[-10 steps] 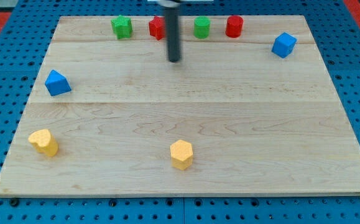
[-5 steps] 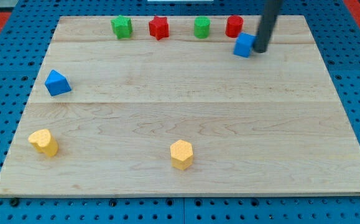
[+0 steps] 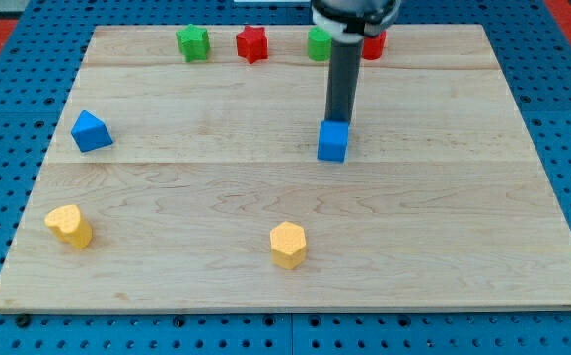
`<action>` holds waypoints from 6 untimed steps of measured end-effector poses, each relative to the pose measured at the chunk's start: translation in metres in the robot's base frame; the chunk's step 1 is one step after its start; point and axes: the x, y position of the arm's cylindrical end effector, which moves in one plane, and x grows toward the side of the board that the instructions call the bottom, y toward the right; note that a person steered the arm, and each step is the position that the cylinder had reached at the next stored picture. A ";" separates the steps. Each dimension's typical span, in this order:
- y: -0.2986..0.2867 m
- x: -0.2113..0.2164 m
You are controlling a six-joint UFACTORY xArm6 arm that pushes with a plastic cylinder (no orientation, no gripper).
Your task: Move the cube at the top of hexagon
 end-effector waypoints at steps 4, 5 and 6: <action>0.000 0.049; 0.006 0.047; 0.030 0.041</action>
